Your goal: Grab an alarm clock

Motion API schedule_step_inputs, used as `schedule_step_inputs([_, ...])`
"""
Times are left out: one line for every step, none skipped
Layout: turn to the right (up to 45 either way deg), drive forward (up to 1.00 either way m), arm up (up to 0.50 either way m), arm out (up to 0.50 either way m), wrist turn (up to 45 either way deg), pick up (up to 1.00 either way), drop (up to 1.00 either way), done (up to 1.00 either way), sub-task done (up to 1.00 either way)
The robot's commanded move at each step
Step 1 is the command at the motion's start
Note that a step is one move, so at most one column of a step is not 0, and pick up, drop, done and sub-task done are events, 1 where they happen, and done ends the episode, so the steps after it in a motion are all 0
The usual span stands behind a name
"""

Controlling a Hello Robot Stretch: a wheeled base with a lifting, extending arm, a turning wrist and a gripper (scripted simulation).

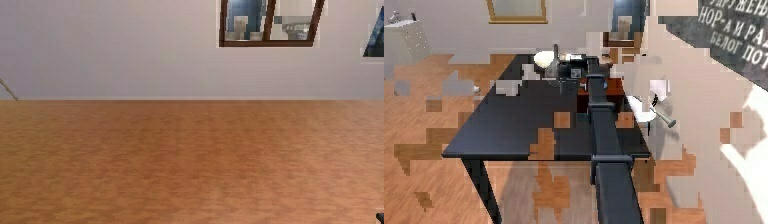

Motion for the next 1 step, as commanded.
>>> schedule_step_inputs([0.0,0.00,0.00,0.00,0.0,0.00,0.00,1.00,0.00])
